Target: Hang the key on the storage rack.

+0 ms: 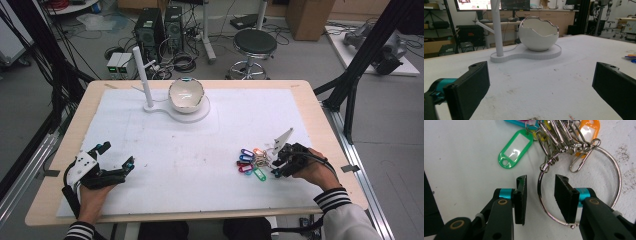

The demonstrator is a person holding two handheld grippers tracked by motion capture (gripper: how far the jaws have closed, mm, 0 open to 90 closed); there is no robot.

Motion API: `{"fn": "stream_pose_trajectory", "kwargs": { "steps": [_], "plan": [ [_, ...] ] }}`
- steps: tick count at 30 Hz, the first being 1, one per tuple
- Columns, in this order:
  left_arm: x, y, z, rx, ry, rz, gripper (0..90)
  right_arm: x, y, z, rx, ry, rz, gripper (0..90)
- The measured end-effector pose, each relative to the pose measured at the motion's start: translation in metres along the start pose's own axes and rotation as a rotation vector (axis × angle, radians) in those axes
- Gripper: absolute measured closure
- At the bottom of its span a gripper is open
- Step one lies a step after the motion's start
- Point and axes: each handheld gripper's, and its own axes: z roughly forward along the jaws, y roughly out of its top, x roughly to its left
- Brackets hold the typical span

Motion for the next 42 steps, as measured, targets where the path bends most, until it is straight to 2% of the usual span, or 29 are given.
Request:
{"fn": "stream_pose_trajectory", "kwargs": {
  "steps": [9,13,14,21,24,27,29,30,37,38,42],
  "plan": [
    [0.0,0.0,0.0,0.0,0.0,0.001,1.7,-0.001,0.002,0.003,0.017,0.013,-0.019,72.4],
    [0.0,0.0,0.0,0.0,0.0,0.0,1.7,-0.001,0.003,0.003,0.039,0.01,-0.038,84.7],
    [0.0,0.0,0.0,0.0,0.0,0.0,1.7,-0.001,0.003,0.003,0.038,0.013,-0.049,85.1],
    [0.0,0.0,0.0,0.0,0.0,0.001,1.7,0.0,0.003,0.002,0.042,0.003,-0.043,86.0],
    [0.0,0.0,0.0,0.0,0.0,0.002,1.8,0.001,0.003,0.001,0.02,-0.008,-0.039,86.4],
    [0.0,0.0,0.0,-0.001,0.001,-0.004,1.8,0.001,0.005,-0.003,-0.008,-0.013,-0.03,86.6],
    [0.001,0.0,0.0,-0.003,0.002,-0.011,1.8,0.002,0.007,-0.007,-0.053,-0.024,-0.028,86.7],
    [0.001,0.0,0.0,-0.003,0.002,-0.011,1.7,0.002,0.007,-0.007,-0.053,-0.024,-0.028,86.7],
    [0.001,0.0,0.001,0.0,0.014,-0.02,1.7,0.005,0.015,-0.015,-0.15,-0.052,-0.027,87.1],
    [0.001,0.001,0.001,0.001,0.014,-0.019,1.7,0.006,0.016,-0.018,-0.196,-0.053,-0.017,87.2],
    [0.002,0.002,0.0,0.02,0.018,-0.016,1.7,0.004,0.016,-0.026,-0.309,-0.028,-0.008,87.4]
  ]
}}
